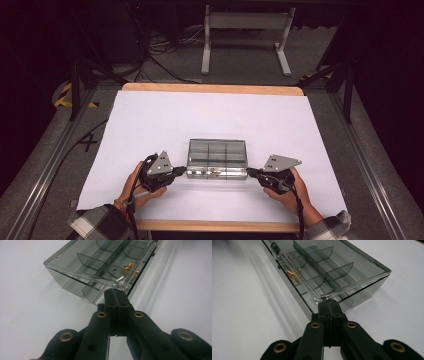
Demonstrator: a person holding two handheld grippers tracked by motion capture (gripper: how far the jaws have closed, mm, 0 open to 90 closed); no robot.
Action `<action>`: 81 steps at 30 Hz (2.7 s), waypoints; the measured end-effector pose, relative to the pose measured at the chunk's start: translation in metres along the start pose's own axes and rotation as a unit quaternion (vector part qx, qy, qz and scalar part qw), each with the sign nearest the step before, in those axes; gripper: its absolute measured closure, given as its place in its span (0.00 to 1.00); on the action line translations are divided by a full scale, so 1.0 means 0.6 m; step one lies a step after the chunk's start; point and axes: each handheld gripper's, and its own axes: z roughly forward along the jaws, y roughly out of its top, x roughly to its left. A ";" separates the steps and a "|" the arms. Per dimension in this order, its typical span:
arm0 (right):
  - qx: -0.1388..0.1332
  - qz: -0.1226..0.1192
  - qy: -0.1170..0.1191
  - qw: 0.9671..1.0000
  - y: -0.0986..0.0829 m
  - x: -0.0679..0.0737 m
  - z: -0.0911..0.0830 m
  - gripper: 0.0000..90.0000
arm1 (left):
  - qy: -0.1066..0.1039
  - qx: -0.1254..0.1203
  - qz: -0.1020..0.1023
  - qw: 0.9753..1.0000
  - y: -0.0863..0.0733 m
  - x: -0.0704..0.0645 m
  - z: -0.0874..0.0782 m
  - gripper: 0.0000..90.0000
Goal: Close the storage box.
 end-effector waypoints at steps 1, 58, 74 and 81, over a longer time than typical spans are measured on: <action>0.001 0.000 -0.002 1.000 -0.002 0.001 0.000 1.00 | 0.000 0.003 0.003 1.000 -0.002 -0.002 0.002 1.00; -0.008 -0.006 -0.081 0.997 -0.046 -0.029 -0.088 0.99 | 0.068 -0.009 -0.037 0.997 -0.077 0.026 -0.077 0.93; -0.015 0.015 -0.122 0.992 -0.090 -0.063 -0.122 0.91 | 0.103 -0.039 -0.072 0.991 -0.132 0.060 -0.131 0.81; -0.032 0.039 -0.142 0.989 -0.110 -0.076 -0.135 0.80 | 0.116 -0.059 -0.083 0.988 -0.152 0.063 -0.146 0.67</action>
